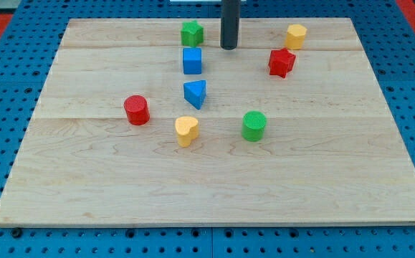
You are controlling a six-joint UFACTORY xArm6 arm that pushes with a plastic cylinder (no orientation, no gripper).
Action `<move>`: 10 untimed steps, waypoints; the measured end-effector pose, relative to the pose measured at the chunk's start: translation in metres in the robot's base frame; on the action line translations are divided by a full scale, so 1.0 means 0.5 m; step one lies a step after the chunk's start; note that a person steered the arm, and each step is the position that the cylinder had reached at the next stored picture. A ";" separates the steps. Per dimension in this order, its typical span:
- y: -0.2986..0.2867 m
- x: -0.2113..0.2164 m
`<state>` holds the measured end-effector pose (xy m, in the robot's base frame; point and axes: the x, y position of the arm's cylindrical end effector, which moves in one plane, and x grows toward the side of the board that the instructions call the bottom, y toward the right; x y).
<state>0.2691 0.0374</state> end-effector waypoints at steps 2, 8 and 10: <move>-0.002 0.000; 0.029 0.221; -0.083 0.263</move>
<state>0.4004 -0.0038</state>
